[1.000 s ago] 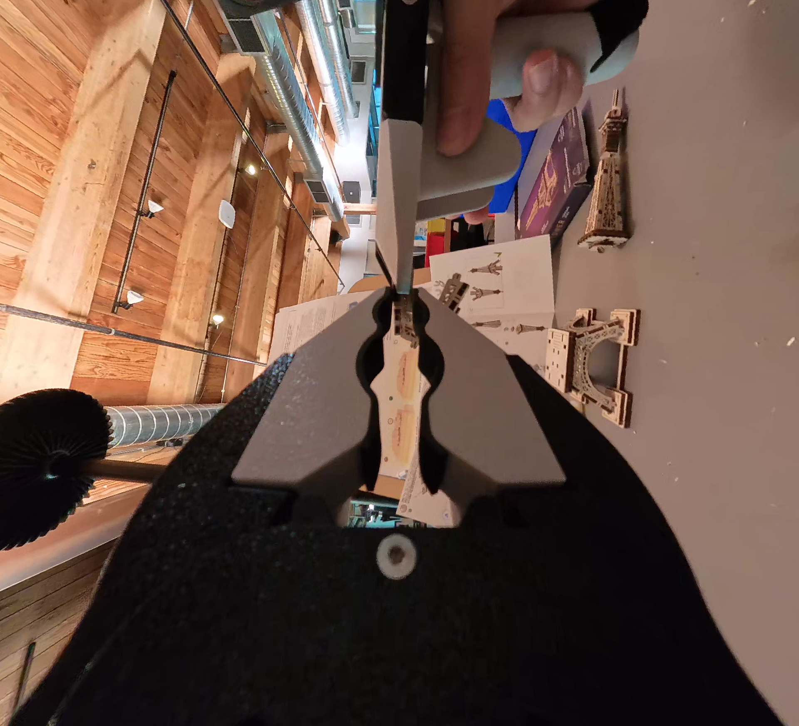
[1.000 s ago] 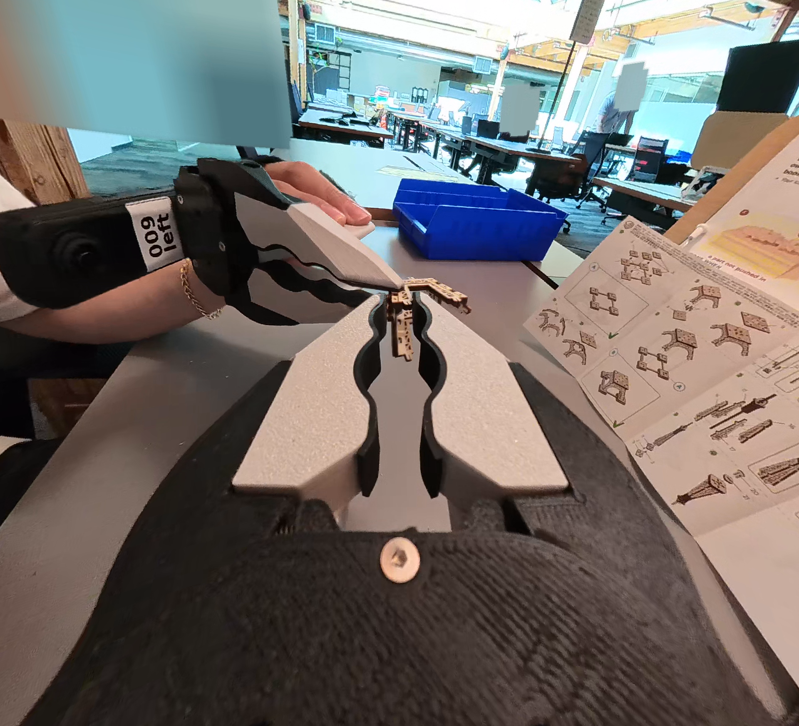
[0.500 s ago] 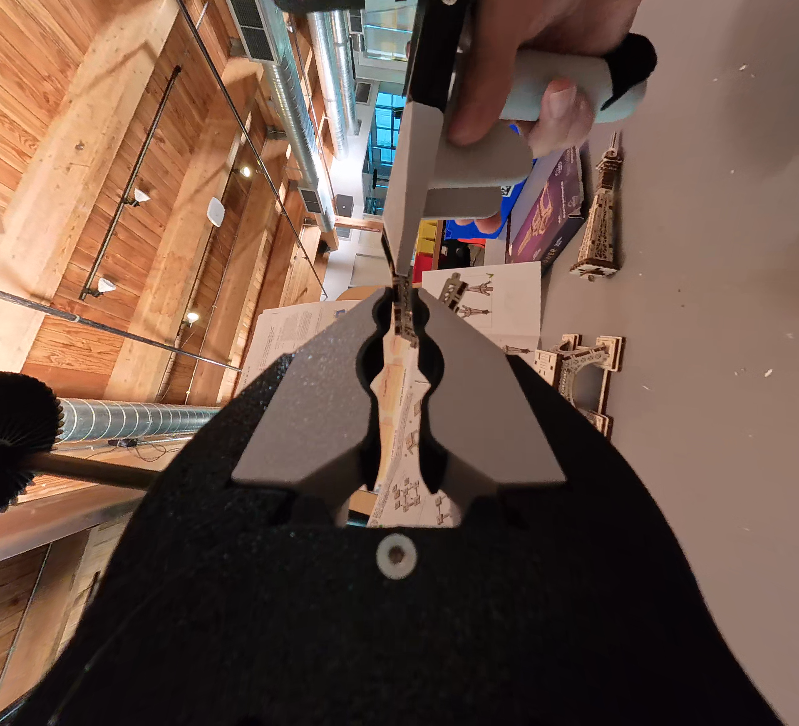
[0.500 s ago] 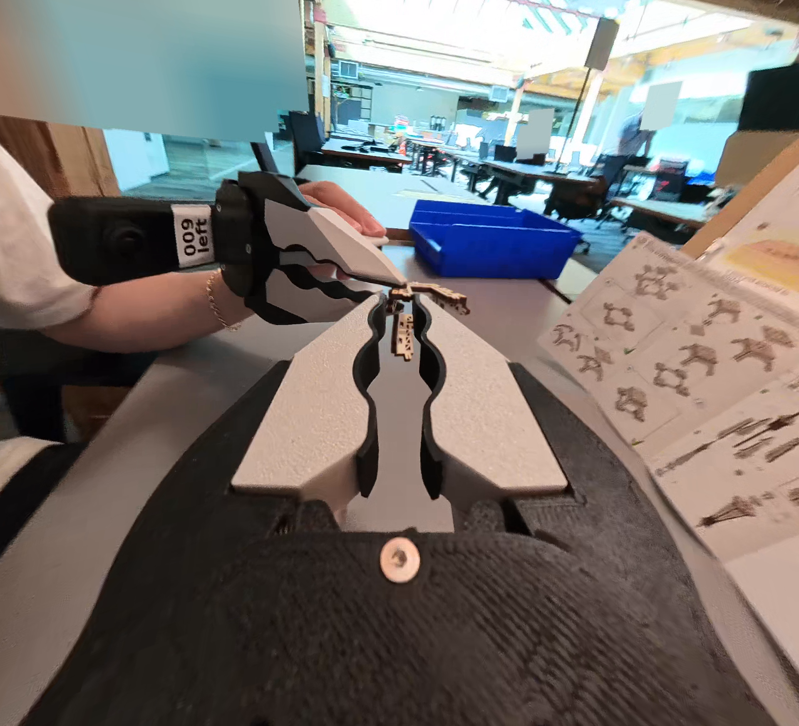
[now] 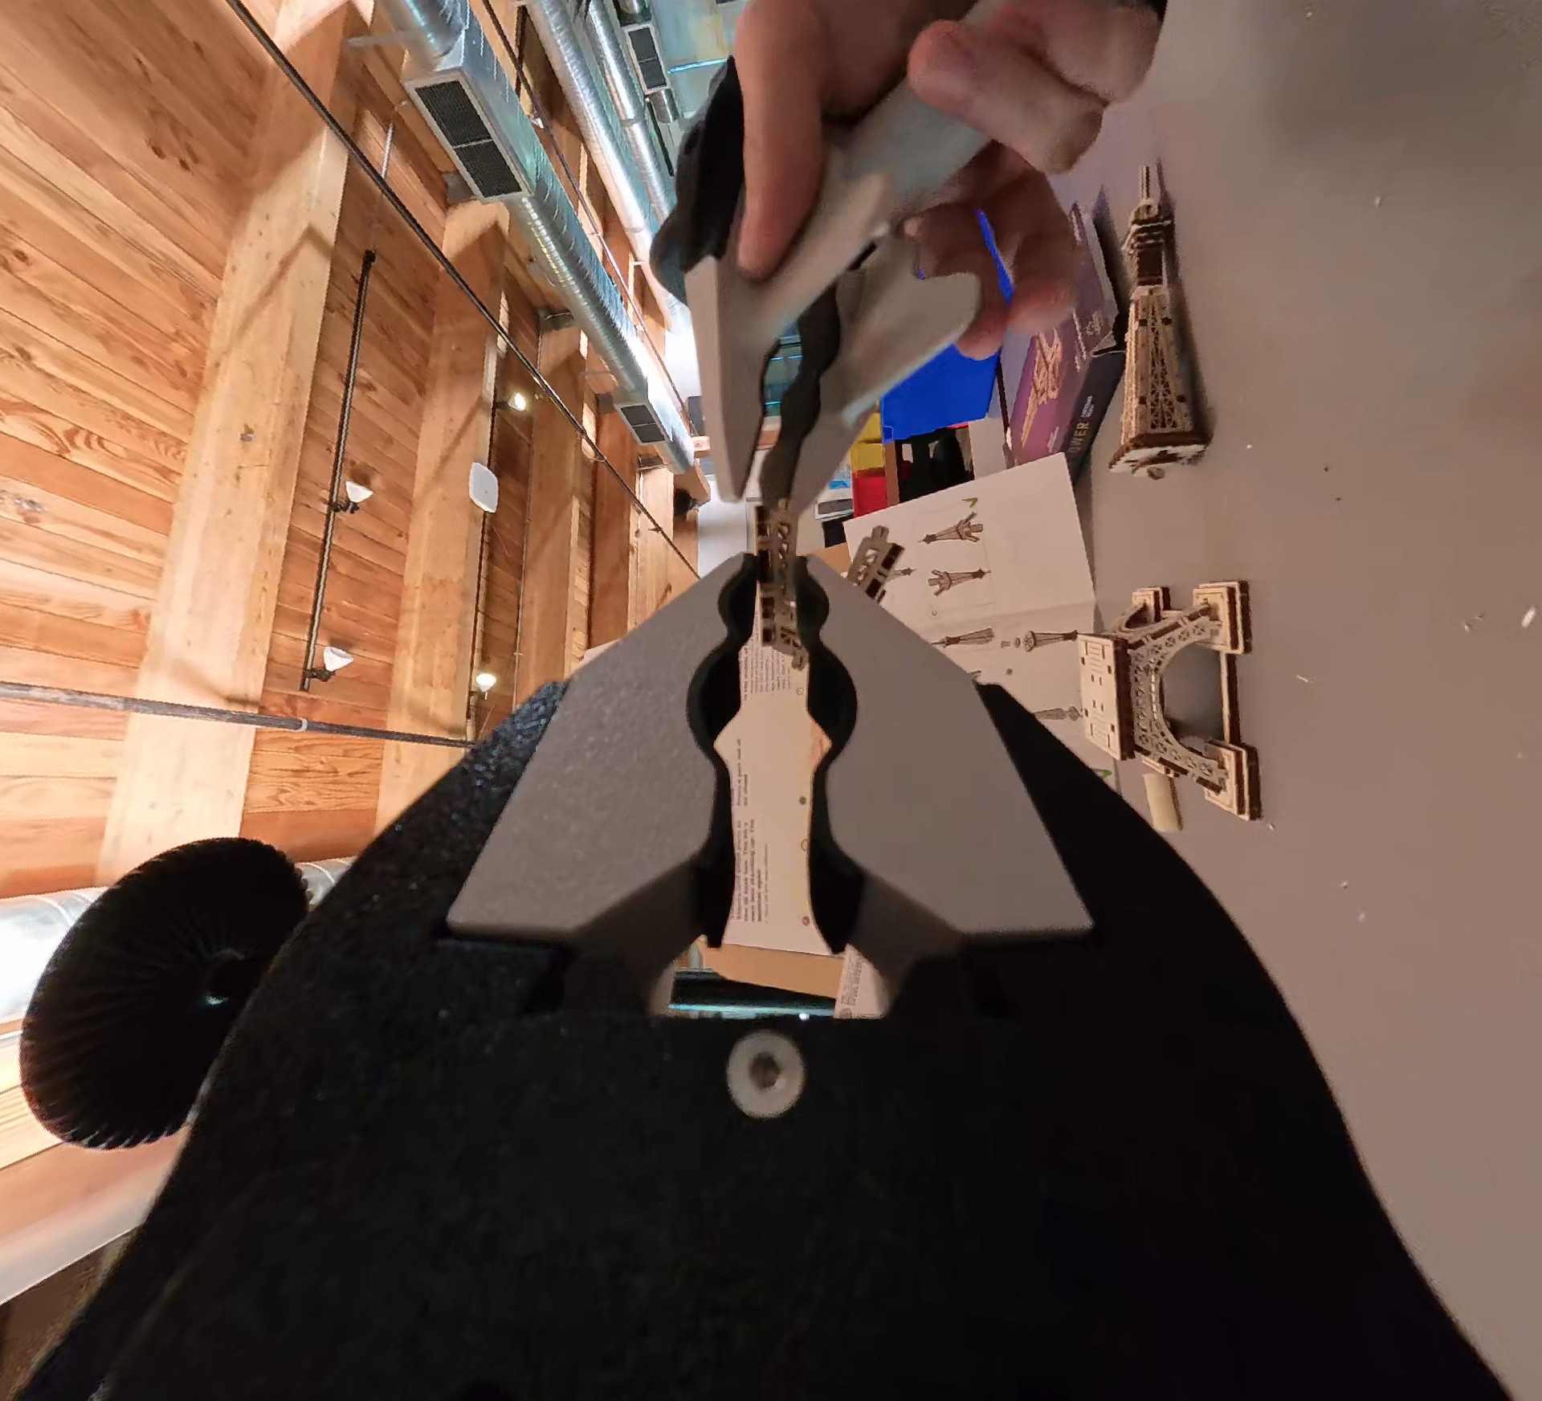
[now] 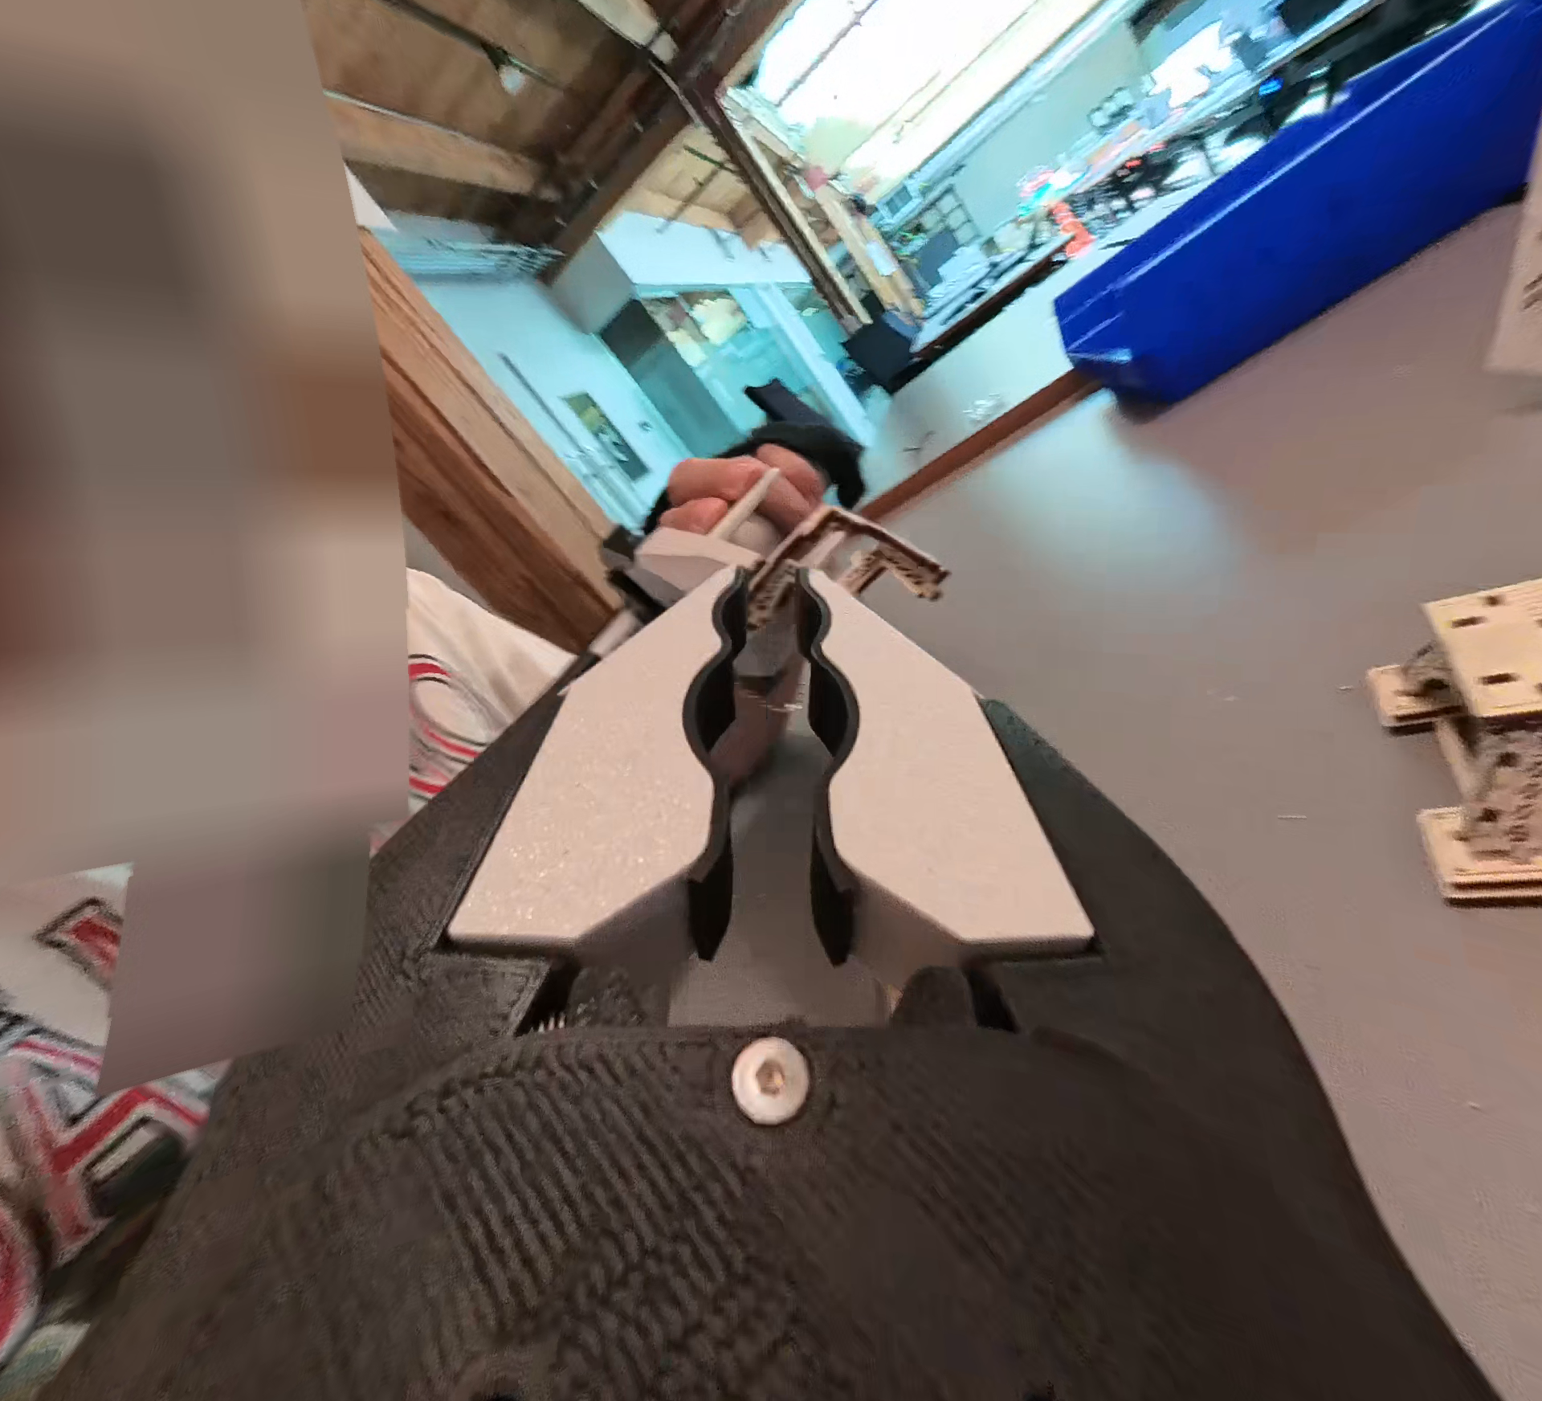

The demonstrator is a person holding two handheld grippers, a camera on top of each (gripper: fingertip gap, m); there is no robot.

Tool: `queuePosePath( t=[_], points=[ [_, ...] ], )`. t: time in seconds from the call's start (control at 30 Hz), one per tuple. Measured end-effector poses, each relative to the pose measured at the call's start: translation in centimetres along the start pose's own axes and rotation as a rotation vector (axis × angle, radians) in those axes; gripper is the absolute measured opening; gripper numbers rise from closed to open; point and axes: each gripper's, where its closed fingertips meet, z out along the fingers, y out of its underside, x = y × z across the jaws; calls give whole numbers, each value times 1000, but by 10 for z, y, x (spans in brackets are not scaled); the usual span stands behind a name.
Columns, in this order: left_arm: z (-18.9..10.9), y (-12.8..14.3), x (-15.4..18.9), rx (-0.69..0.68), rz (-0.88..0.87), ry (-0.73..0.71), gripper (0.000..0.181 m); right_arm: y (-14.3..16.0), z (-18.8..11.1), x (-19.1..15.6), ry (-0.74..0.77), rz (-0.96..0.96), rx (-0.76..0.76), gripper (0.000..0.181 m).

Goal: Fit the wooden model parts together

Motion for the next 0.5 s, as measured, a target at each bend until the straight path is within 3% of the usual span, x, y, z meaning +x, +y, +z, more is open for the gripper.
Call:
queuePosePath(
  t=[0.03,0.5],
  points=[
    [1,0,0,-2,11,-3,6,0,-2,-4,-34,37,2,8],
    [7,-6,10,1,74,16,5,17,-3,2,-55,219,-76,12]
  ],
)
